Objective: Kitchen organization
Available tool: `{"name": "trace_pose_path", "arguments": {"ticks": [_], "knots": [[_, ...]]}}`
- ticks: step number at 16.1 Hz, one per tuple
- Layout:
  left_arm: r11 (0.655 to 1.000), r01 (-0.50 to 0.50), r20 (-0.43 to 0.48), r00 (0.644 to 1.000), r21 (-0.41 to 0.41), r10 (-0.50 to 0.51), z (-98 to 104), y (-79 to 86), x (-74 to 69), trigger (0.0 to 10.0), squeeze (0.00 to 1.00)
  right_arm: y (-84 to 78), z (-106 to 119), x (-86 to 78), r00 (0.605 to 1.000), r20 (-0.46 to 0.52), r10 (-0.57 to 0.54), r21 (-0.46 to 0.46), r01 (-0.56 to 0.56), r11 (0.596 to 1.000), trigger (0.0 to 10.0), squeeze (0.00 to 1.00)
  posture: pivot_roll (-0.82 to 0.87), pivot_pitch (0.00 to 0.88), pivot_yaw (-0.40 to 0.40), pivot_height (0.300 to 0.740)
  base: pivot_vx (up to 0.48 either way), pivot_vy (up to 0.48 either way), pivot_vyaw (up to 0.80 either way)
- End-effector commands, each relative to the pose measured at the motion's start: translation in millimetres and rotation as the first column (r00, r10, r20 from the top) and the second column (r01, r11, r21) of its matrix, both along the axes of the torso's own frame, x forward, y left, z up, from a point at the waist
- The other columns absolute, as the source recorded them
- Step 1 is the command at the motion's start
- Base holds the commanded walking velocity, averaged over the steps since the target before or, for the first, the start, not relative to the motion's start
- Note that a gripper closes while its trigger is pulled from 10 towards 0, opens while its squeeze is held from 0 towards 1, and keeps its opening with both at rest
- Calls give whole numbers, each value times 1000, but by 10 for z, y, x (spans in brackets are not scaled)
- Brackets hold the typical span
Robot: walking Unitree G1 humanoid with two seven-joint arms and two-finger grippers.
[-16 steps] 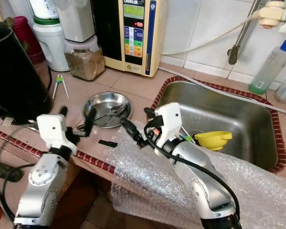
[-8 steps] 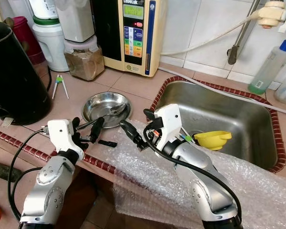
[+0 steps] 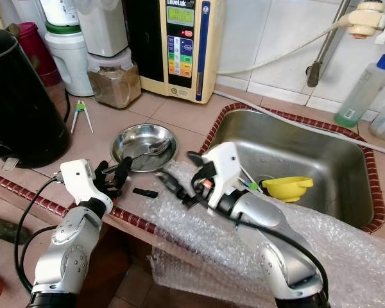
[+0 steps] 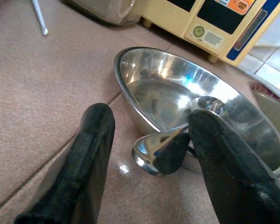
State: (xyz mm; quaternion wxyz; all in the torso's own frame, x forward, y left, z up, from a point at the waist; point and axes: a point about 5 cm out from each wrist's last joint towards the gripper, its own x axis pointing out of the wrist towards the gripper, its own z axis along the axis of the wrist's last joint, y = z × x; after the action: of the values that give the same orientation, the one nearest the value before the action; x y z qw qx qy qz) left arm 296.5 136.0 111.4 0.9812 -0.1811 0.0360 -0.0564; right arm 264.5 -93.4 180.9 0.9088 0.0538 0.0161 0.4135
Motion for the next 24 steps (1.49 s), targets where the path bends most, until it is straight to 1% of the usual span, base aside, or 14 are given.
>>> {"name": "trace_pose_path", "arguments": {"ticks": [1,3,6,7,8,12,13,17,18,21,22,24], "knots": [[1000,-6,-29,1000,-11,5,-34,-6,13,0,0,7,9,-33,1000,3,20,-13,-20,1000,10000,0,-26,46,6,740,0,0,0],[999,-20,-46,999,-51,18,-33,-2,51,0,0,-23,-39,-20,1000,-4,-11,-42,11,999,10000,0,-26,46,6,740,0,0,0],[996,-19,-46,999,-82,15,-4,-25,73,0,0,-30,-50,-21,1000,-7,-15,-46,15,999,10000,0,-31,43,18,740,0,0,0],[990,-44,-59,998,-133,36,18,-17,101,0,0,-38,-55,-17,1000,-5,-25,-49,24,998,10000,0,-31,42,20,740,0,0,0],[986,-58,-65,997,-156,48,33,-5,124,0,0,-45,-58,-12,1000,-3,-31,-50,30,998,10000,0,-31,42,23,740,0,0,0],[976,-91,-66,995,-200,79,108,36,180,0,0,-50,-75,3,999,1,-47,-54,47,997,10000,0,-29,38,31,740,0,0,0],[971,-93,-63,995,-220,81,150,35,197,0,0,-52,-71,15,998,5,-55,-52,55,997,10000,0,-27,38,37,740,0,0,0],[965,-89,-52,996,-246,78,253,24,239,0,0,-46,-91,39,997,8,-80,-47,80,996,10000,0,-23,39,47,740,0,0,0],[963,-92,-45,995,-254,84,285,33,248,0,0,-52,-99,47,996,10,-93,-46,94,995,10000,0,-23,37,51,740,0,0,0],[964,-63,29,997,-259,73,400,26,278,0,0,-76,-104,83,993,15,-119,-47,119,992,10000,0,-18,31,54,740,0,0,0],[962,-60,40,997,-266,73,418,24,283,0,0,-80,-104,93,992,17,-125,-46,126,991,10000,0,-18,29,54,740,0,0,0],[967,-36,92,994,-252,61,489,18,297,0,0,-110,-106,131,987,23,-157,-45,158,986,10000,0,-19,24,53,740,0,0,0]]}}
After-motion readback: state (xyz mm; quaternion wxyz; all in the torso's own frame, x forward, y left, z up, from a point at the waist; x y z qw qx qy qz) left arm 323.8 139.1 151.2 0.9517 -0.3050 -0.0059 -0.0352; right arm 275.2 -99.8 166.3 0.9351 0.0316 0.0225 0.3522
